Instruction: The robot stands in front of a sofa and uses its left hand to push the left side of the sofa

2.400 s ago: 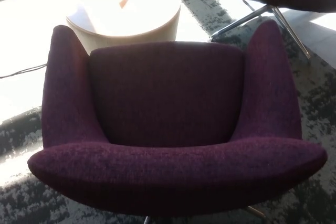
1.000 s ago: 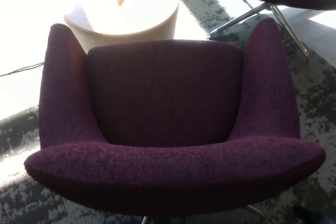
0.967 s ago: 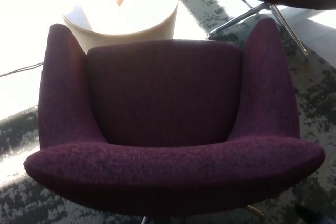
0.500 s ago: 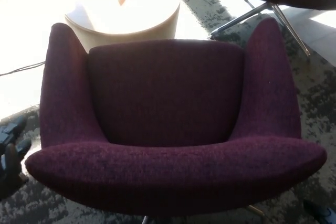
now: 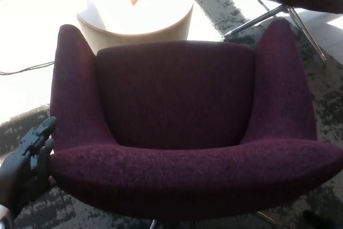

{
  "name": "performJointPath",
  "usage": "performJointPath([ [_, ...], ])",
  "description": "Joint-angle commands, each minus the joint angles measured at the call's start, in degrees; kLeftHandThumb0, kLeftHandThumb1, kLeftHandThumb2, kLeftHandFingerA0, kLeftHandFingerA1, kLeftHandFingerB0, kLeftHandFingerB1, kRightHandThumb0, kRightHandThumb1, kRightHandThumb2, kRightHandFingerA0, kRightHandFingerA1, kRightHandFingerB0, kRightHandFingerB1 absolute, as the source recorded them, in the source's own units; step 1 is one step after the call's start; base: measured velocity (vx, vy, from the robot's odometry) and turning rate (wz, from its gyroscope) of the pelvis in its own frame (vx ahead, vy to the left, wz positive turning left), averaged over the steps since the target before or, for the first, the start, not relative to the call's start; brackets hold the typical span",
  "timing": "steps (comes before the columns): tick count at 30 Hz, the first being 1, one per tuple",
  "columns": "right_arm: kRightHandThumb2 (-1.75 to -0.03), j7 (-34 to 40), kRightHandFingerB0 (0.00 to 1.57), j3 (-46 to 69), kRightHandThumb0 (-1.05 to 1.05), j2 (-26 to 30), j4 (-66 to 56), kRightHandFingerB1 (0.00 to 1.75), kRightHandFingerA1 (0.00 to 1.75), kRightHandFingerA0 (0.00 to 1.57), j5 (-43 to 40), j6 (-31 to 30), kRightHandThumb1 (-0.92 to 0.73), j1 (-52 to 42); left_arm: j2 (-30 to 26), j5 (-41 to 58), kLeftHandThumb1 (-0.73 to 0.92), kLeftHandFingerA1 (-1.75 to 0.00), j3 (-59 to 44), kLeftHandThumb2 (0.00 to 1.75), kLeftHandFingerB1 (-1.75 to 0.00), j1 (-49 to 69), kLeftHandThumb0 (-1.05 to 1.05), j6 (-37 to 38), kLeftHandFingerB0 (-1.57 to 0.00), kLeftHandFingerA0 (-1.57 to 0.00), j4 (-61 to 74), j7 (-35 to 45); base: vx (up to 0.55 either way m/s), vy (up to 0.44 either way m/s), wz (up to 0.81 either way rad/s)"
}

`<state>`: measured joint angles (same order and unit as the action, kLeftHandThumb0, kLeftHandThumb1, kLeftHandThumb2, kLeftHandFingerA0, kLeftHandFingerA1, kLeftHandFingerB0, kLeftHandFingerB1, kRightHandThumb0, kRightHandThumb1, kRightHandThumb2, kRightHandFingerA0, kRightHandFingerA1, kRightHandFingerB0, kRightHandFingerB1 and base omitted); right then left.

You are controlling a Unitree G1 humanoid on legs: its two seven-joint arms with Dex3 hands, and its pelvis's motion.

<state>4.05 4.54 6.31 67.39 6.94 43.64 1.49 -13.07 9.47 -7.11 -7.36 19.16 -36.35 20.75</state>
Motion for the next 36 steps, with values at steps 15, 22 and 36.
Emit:
performJointPath([
  [15, -1.04, -4.9, 0.25, -3.2, -0.69, -1.3, 2.7, 0.46, 0.54, 0.36, -0.6, -0.7, -0.7, -2.3, 6.6, -1.5, 0.79, -0.22, 8.4, 1.18, -0.13, 3.9, -0.93, -2.7, -0.07, -0.07, 5.8, 0.6, 0.0, 0.0, 0.0],
  [22, -1.02, -4.4, 0.24, -4.1, -0.63, -1.2, 2.5, 0.47, 0.56, 0.38, 0.5, -1.3, -0.66, -2.6, 9.2, -4.5, 0.72, -0.37, 13.0, 1.17, -0.24, 5.2, -0.82, -3.2, 0.0, -0.01, 7.0, -2.2, -0.01, 0.003, 0.03],
  [36, -1.02, -4.7, 0.24, -4.4, -0.66, -1.1, 2.6, 0.46, 0.55, 0.38, 0.4, -1.1, -0.66, -2.8, 10.0, -10.6, 0.81, -0.31, 25.0, 1.19, -0.23, 7.5, -0.9, -3.2, -0.07, -0.07, 9.5, -5.3, -0.03, 0.001, 0.09],
])
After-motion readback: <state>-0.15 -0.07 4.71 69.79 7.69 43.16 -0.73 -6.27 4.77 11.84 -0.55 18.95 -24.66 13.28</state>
